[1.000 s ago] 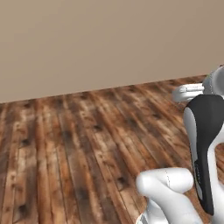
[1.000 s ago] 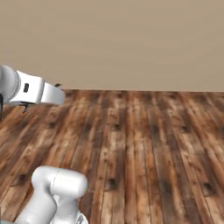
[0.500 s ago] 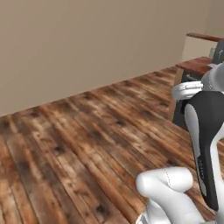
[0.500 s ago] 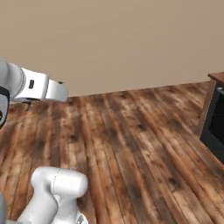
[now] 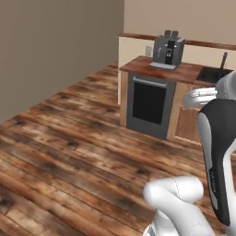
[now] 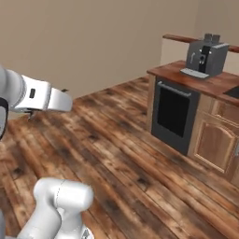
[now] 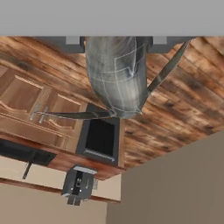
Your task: Gather the avocado and tomato from the fridge and place them on a tray on the dining counter. Then gather the fish and chicken drumstick from the fridge and place them on the other tray.
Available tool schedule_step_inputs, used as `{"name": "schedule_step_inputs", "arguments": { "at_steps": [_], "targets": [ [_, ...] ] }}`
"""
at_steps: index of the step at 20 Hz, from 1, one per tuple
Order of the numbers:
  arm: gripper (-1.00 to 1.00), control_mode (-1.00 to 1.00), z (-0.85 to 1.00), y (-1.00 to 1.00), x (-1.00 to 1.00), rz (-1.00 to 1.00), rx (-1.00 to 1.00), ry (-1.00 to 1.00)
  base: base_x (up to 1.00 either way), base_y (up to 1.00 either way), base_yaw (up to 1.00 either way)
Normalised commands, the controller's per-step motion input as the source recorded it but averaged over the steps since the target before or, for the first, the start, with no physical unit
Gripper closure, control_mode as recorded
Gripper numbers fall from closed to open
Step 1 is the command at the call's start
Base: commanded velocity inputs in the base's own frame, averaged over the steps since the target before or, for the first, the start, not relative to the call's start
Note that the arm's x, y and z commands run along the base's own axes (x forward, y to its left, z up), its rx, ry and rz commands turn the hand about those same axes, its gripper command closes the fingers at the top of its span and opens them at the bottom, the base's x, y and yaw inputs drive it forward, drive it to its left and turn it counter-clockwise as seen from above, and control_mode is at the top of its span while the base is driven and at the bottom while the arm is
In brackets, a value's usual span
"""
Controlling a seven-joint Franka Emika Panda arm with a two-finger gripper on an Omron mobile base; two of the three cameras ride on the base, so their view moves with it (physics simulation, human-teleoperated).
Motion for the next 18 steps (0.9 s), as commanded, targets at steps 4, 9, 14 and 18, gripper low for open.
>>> {"name": "schedule_step_inputs", "arguments": {
  "at_steps": [4, 9, 14, 18],
  "targets": [
    [1.0, 1.0, 0.0, 0.0, 0.0, 0.0, 0.0, 0.0, 1.0, 0.77, -0.19],
    [1.0, 1.0, 0.0, 0.0, 0.0, 0.0, 0.0, 0.0, 1.0, 0.18, -0.02],
    [1.0, 1.0, 0.0, 0.0, 0.0, 0.0, 0.0, 0.0, 1.0, 0.2, 0.0],
    [1.0, 1.0, 0.0, 0.0, 0.0, 0.0, 0.0, 0.0, 1.0, 0.13, 0.0]
  ]
}}
